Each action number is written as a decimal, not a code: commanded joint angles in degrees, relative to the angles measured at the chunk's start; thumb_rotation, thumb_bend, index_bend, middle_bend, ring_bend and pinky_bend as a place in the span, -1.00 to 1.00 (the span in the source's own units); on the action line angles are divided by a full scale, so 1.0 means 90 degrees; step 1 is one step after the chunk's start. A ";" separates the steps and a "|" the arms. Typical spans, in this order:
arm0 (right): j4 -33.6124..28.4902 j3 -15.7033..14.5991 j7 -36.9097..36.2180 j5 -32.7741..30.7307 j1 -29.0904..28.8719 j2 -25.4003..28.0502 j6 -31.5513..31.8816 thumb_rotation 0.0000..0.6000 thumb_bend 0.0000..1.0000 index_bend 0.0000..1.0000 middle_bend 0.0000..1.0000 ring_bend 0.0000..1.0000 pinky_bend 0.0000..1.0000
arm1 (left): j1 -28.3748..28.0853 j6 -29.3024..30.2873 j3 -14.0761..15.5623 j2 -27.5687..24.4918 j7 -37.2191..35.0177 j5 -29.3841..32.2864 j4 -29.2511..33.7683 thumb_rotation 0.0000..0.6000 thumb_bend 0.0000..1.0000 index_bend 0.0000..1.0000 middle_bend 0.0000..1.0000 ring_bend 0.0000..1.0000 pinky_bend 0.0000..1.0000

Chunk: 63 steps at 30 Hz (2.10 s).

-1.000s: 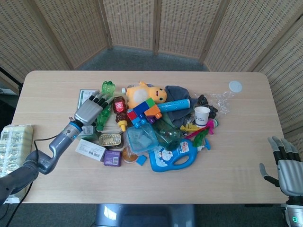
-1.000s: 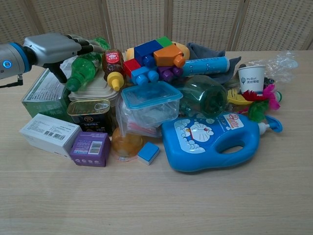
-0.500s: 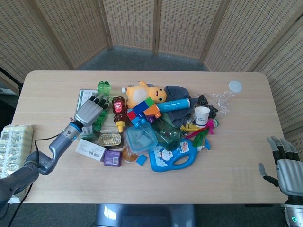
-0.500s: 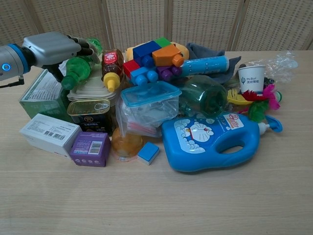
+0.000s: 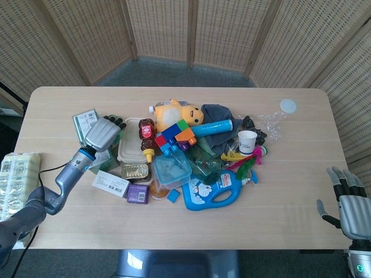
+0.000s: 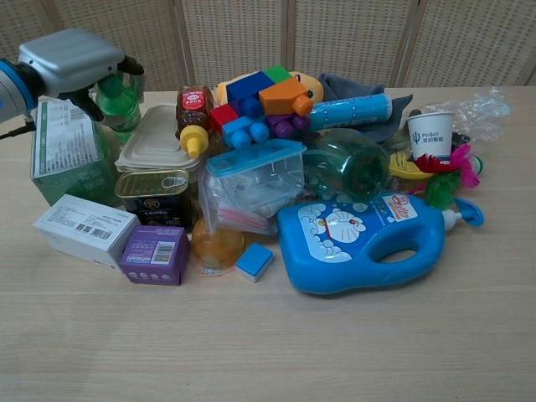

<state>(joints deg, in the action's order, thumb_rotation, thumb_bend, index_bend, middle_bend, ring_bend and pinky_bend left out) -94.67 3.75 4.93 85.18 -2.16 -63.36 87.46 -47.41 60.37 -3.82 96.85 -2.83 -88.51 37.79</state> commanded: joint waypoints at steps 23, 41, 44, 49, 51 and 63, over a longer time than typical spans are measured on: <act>0.0078 0.0015 -0.0054 0.0028 -0.0031 -0.0071 -0.0065 0.65 -0.16 -0.93 -0.99 -1.00 -1.00 | 0.0166 0.1201 -0.0696 -0.0267 -0.0914 0.0422 0.0329 1.00 0.17 0.29 0.29 0.42 0.46; 0.0088 0.0018 -0.0042 0.0014 -0.0057 -0.0097 -0.0127 0.66 -0.16 -0.93 -0.99 -1.00 -1.00 | 0.0152 0.1384 -0.1015 -0.0637 -0.0949 0.0631 0.0757 1.00 0.19 0.33 0.33 0.49 0.53; 0.0113 0.0014 -0.0065 0.0021 -0.0065 -0.0125 -0.0141 0.65 -0.16 -0.93 -0.99 -1.00 -1.00 | 0.0118 0.1396 -0.1089 -0.0861 -0.0883 0.0645 0.1038 1.00 0.19 0.33 0.34 0.49 0.53; 0.0177 0.0006 -0.0133 0.0032 -0.0085 -0.0176 -0.0179 0.65 -0.16 -0.93 -0.99 -1.00 -1.00 | 0.0080 0.1471 -0.1245 -0.1353 -0.0613 0.0665 0.1704 1.00 0.20 0.34 0.35 0.49 0.54; 0.0200 0.0005 -0.0162 0.0039 -0.0093 -0.0190 -0.0187 0.64 -0.16 -0.93 -0.99 -1.00 -1.00 | 0.0072 0.1449 -0.1316 -0.1548 -0.0528 0.0709 0.1984 1.00 0.20 0.34 0.35 0.50 0.55; 0.0276 -0.0014 -0.0282 0.0110 -0.0117 -0.0235 -0.0196 0.65 -0.16 -0.93 -0.99 -1.00 -1.00 | -0.0014 0.1242 -0.1860 -0.2733 0.0089 0.1106 0.3580 1.00 0.20 0.34 0.35 0.50 0.55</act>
<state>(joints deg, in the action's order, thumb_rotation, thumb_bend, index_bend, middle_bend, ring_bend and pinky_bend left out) -92.19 3.62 2.38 86.17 -3.22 -65.47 85.70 -47.31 71.92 -19.47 73.66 -2.91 -79.46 68.48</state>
